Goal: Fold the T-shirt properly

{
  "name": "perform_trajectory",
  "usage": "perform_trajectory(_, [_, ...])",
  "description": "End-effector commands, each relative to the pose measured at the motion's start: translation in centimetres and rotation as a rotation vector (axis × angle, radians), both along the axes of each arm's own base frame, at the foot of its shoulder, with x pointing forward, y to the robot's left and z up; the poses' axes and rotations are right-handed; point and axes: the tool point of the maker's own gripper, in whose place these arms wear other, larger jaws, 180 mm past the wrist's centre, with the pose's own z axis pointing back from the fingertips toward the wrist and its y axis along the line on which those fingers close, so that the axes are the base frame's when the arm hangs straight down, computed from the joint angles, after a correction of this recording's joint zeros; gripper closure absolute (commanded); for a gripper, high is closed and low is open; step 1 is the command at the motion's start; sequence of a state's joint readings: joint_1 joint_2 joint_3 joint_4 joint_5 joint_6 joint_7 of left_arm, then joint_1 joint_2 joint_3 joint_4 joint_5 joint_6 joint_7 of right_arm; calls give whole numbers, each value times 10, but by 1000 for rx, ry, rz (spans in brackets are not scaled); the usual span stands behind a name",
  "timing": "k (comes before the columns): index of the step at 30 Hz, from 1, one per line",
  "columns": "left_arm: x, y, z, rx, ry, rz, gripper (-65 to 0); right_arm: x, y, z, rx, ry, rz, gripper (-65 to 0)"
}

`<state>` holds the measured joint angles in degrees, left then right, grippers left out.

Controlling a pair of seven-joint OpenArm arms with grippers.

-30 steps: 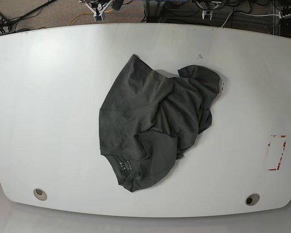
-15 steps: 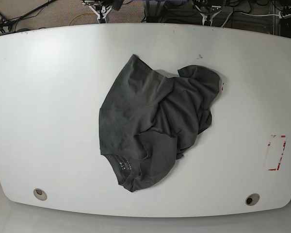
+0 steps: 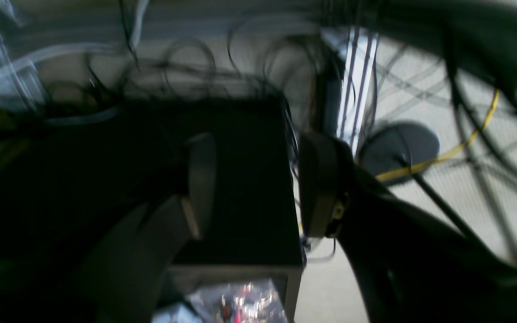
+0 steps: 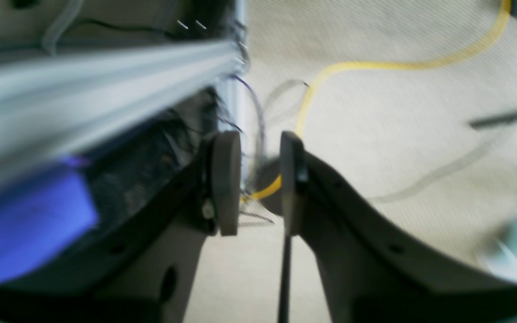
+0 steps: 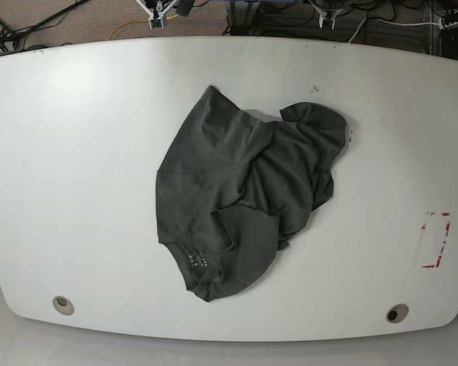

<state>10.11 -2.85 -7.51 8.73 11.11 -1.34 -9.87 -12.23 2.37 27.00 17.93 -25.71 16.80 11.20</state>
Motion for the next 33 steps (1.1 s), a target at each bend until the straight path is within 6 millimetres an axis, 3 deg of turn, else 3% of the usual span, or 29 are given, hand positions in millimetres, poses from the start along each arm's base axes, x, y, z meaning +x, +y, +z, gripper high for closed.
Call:
perform_trajectory(1, [-20,17,3,31,21,2,-264,-5,-2,1,-4,-4,2,-140])
perform_trajectory(6, [-34,24,13,47,-37,-20,-264,-25,-3,2,-6,21,-2,-138])
perform_trajectory(8, [-30,27,19,57,-80,-34,-264,-35,-4,3,-7,35,-3,-138])
perform_trajectory(12, [-22,33,34,76,-143,-61,-264,-34,-13,10,-36,-20,2,-138])
perform_trajectory(19, [-11,40,64,107,-209,-105,-264,-41,1,32,-65,-101,10,-138])
perform_trajectory(25, [-8,39,93,118,-279,-144,-264,-44,20,61,-42,-133,20,-136])
perform_trajectory(28, [-6,50,107,136,-304,-175,-262,-37,18,85,-4,-168,-7,-136])
perform_trajectory(33, [-10,50,125,139,-326,-200,-262,-30,22,131,112,-220,-140,-136])
